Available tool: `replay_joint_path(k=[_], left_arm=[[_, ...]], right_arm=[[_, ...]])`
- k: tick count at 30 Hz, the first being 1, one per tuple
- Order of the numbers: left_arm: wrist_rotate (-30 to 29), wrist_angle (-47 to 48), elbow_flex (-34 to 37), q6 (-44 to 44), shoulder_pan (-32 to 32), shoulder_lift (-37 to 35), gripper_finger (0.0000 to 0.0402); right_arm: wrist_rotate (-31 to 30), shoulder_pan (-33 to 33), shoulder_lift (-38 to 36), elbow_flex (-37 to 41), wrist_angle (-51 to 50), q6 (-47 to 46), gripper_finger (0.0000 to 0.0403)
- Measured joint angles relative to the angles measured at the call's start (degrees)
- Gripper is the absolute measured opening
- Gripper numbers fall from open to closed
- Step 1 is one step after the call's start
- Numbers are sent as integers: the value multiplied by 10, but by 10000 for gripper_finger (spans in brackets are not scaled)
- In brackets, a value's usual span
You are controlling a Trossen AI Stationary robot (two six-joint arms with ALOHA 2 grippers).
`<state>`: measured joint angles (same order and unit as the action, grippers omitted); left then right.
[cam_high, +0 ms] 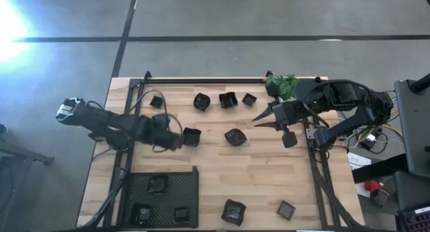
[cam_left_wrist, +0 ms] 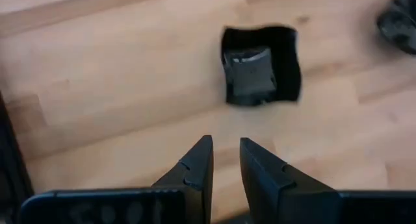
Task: Pick & Place Mini shaped plates
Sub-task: Stack the black distorted square plate on the black distorted square plate on the shelf
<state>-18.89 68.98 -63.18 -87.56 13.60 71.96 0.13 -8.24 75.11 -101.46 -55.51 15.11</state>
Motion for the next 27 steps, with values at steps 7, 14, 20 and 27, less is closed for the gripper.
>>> replay_joint_path(k=[7,14,20,27], left_arm=[[10,-119,43,112,-81,2,69],[26,-214,115,132,-120,2,69],[29,-298,172,152,-128,3,69],[29,-371,238,142,-133,3,69]], right_arm=[[-1,0,0,0,0,-1,68],[-1,0,0,0,0,-1,68],[-1,0,0,0,0,-1,68],[-2,0,0,0,0,-1,68]])
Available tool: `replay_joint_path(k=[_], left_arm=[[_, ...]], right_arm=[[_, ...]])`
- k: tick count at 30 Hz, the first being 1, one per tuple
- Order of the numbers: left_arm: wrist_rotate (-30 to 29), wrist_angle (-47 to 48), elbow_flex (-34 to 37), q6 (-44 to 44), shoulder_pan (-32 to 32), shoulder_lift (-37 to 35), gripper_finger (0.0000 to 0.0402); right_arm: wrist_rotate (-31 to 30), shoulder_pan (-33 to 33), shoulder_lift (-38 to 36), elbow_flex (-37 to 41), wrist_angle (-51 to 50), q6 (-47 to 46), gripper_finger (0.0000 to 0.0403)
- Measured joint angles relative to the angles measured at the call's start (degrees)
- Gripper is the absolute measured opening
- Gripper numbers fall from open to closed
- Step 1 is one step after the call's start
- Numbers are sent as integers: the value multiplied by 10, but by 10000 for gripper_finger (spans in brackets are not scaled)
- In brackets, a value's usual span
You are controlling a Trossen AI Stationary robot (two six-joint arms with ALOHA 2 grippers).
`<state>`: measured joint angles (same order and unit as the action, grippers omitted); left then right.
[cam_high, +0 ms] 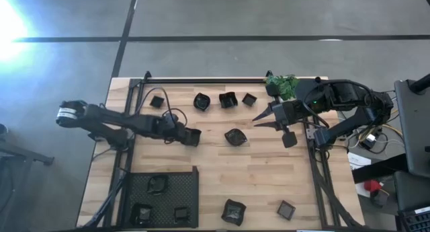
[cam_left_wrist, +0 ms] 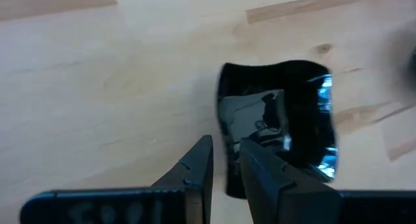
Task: Pick & Place Mini shaped plates
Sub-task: Stack the black distorted square plate on the black distorted square plate on the shelf
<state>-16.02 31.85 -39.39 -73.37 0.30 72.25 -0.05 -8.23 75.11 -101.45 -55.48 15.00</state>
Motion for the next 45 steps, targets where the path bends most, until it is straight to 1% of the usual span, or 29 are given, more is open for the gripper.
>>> replay_joint_path(k=[4,7,13,20,23,25,29,32,39,45], left_arm=[[0,-58,29,0,-2,0,69],[-1,-79,39,1,-2,1,69],[-1,-84,41,1,-2,13,69],[-1,-108,41,1,-2,48,69],[14,-113,41,-1,-3,60,67],[25,-111,41,-11,-3,66,57],[36,-111,41,-13,-3,69,10],[40,-110,41,-13,-3,67,3],[46,-70,17,11,-2,33,1],[45,28,-36,33,14,-21,0]], right_arm=[[-1,0,0,0,0,0,68],[-1,0,0,0,0,0,68],[-1,0,0,0,0,1,68],[-1,0,0,0,1,4,68],[-1,0,0,0,1,4,68],[-1,0,0,0,0,5,68],[-1,0,0,0,0,4,68],[-1,0,0,0,0,4,68],[-1,0,0,0,0,4,68],[-1,0,0,0,0,4,68]])
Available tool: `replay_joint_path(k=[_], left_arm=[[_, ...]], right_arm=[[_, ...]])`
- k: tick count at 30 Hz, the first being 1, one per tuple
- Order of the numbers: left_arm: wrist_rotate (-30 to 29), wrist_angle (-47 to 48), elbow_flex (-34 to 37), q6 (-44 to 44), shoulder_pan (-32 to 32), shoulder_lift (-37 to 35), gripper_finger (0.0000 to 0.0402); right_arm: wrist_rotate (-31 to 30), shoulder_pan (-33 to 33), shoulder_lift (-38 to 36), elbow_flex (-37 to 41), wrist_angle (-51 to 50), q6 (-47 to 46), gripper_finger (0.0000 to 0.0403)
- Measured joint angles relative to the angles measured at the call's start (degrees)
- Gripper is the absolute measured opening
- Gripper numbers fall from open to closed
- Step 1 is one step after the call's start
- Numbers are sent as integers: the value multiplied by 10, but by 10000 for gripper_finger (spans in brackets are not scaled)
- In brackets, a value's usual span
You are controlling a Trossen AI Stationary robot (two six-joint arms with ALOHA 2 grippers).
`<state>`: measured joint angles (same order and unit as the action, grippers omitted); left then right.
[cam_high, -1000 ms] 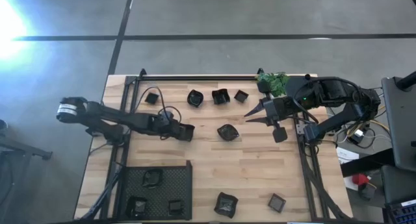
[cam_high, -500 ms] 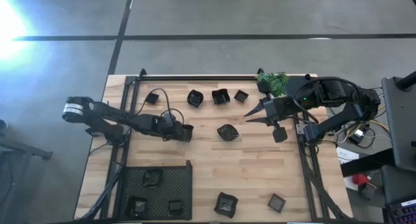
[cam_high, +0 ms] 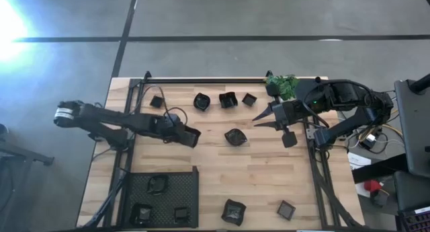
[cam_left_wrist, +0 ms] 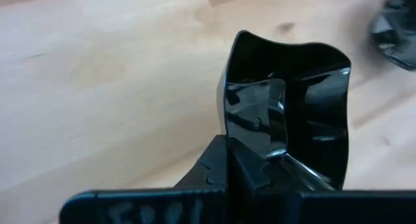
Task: Pick & Place Mini shaped plates
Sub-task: Stack the black distorted square plate on the black distorted square plate on the shelf
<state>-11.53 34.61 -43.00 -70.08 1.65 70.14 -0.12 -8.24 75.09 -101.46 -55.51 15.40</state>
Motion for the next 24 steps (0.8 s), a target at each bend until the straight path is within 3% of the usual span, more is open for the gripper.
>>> replay_joint_path(k=[6,12,17,24], left_arm=[[-4,104,-54,-11,62,-45,0],[-5,141,-92,-85,170,-55,0],[-3,151,-112,-188,292,-49,0],[-11,151,-117,-400,468,-19,0]], right_arm=[[0,0,0,0,0,-3,68],[0,0,0,0,0,-4,68],[1,0,0,0,0,-4,68],[1,0,0,0,0,-5,68]])
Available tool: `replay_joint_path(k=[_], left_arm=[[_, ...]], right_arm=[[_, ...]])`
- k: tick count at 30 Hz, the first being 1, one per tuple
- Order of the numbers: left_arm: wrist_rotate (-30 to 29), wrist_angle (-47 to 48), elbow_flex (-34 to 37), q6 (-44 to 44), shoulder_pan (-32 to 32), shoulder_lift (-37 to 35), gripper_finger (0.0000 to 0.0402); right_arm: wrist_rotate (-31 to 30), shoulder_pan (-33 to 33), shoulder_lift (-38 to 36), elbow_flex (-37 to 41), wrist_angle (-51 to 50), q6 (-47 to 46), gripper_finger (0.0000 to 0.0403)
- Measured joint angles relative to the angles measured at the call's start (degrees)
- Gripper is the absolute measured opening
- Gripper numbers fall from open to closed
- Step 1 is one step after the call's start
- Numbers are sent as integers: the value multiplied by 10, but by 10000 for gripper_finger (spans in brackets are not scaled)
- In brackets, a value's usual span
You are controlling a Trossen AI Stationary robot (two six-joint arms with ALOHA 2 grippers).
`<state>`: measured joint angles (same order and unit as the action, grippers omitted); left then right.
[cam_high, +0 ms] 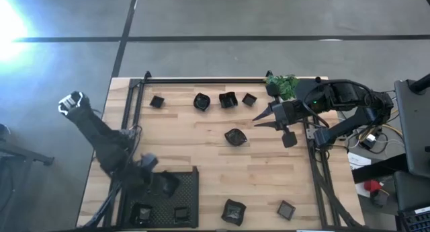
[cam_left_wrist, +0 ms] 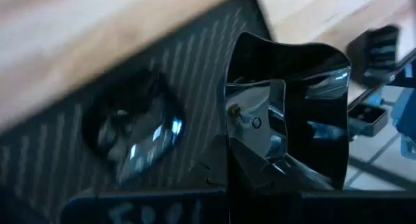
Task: Pick & Place Mini shaped plates
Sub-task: Stack the black distorted square plate on the black distorted square plate on the shelf
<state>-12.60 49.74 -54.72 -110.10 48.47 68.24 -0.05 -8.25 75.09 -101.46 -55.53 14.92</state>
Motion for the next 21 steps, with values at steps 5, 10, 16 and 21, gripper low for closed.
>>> replay_joint_path(k=[5,10,16,21], left_arm=[[2,-2,-2,-121,92,38,0],[24,-13,-19,-141,131,63,0],[42,-21,-33,-134,152,91,0],[70,-48,-34,-124,167,108,0]], right_arm=[[0,0,0,0,2,-24,68],[0,0,0,0,6,-45,68],[-1,0,0,0,12,-50,68],[-1,0,0,0,24,-50,68]])
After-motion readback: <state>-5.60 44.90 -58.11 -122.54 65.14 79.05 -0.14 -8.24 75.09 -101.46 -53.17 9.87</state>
